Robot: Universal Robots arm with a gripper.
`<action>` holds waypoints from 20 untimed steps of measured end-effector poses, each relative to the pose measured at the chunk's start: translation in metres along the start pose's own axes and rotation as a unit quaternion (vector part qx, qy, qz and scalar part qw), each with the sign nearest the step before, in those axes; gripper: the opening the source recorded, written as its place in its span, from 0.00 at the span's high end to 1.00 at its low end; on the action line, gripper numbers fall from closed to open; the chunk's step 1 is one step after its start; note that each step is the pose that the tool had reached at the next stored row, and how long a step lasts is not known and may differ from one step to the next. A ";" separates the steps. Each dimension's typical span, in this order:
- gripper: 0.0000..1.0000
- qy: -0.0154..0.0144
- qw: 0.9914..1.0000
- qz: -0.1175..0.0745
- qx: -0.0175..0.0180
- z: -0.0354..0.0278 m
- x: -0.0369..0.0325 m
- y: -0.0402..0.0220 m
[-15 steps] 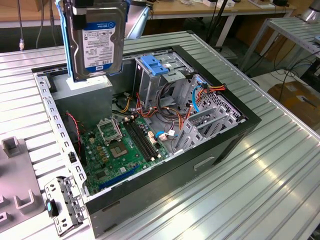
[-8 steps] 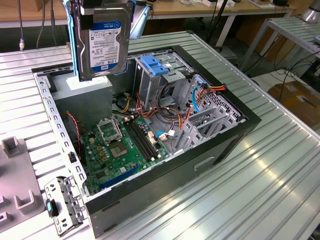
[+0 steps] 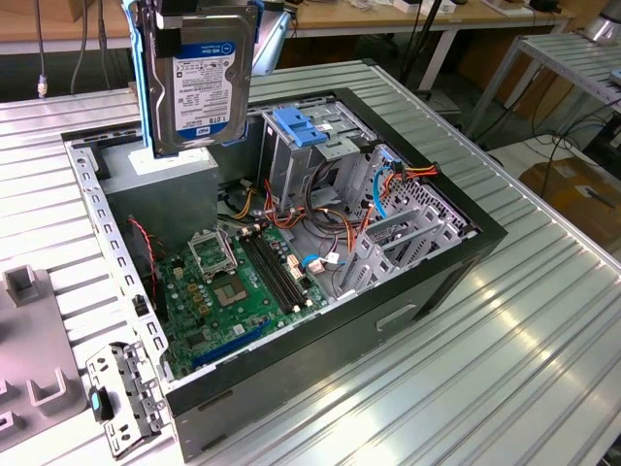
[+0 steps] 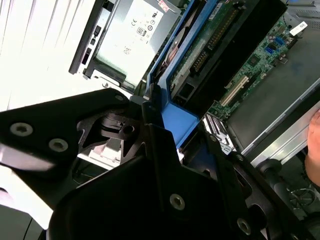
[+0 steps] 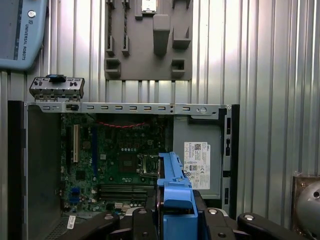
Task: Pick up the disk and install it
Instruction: 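Insert the disk into the insertion slot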
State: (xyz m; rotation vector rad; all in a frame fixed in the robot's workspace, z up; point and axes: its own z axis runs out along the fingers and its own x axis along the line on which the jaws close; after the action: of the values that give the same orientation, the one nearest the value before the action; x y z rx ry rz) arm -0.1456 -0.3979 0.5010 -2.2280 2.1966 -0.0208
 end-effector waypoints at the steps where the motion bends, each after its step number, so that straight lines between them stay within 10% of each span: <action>1: 0.63 0.000 1.000 0.000 0.000 0.0000 0.0000 0.0000; 20: 0.63 0.005 1.000 0.000 0.000 0.0001 0.0368 0.0005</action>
State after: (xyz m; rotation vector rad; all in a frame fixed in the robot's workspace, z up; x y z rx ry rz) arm -0.1456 -0.4348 0.5009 -2.2327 2.2010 -0.0309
